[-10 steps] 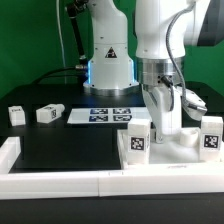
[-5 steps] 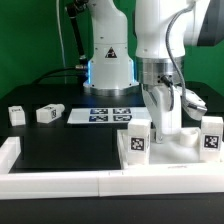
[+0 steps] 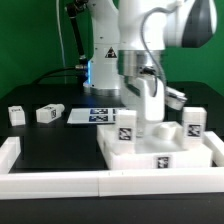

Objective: Assemble square table

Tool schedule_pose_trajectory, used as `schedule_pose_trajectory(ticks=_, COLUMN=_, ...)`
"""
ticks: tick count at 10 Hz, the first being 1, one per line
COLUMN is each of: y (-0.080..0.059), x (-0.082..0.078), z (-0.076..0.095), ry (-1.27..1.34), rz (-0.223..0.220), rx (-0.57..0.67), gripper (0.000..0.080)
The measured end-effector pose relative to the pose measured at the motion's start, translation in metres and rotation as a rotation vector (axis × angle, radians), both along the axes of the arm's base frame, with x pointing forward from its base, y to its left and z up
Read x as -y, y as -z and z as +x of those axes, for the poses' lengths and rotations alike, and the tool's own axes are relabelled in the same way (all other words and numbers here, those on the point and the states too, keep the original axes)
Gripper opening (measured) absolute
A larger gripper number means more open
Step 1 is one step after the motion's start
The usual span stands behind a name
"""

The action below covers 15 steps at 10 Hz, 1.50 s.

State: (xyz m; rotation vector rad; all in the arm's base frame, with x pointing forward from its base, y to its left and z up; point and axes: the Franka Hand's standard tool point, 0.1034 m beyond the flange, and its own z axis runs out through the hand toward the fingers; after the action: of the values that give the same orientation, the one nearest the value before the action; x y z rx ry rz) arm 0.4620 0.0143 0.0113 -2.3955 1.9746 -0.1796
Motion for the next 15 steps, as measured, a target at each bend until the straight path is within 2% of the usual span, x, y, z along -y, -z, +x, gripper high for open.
schedule_pose_trajectory(ticks=1, y=-0.001, x=0.021, z=-0.003, ry=-0.138, rz=-0.040, rx=0.014, gripper=0.0052)
schedule_pose_trajectory(ticks=2, y=-0.002, x=0.049, z=-0.004, ry=-0.259, rz=-0.064, rx=0.021, gripper=0.0052)
schedule_pose_trajectory(ticks=3, y=-0.001, x=0.061, z=-0.004, ry=-0.364, rz=-0.051, rx=0.007, gripper=0.0052)
schedule_pose_trajectory(ticks=4, y=0.001, x=0.060, z=-0.005, ry=-0.405, rz=-0.049, rx=0.004, gripper=0.0052)
schedule_pose_trajectory(ticks=7, y=0.003, x=0.059, z=-0.005, ry=-0.638, rz=-0.077, rx=-0.014, gripper=0.0052)
schedule_pose_trajectory(ticks=9, y=0.005, x=0.059, z=0.012, ry=-0.868, rz=-0.091, rx=-0.030, gripper=0.0051)
schedule_pose_trajectory(ticks=12, y=0.006, x=0.062, z=0.010, ry=-1.036, rz=-0.115, rx=-0.041, gripper=0.0051)
schedule_pose_trajectory(ticks=13, y=0.005, x=0.063, z=0.014, ry=-1.146, rz=-0.133, rx=-0.045, gripper=0.0051)
schedule_pose_trajectory(ticks=15, y=0.001, x=0.064, z=0.045, ry=-1.459, rz=-0.197, rx=-0.044, gripper=0.0051)
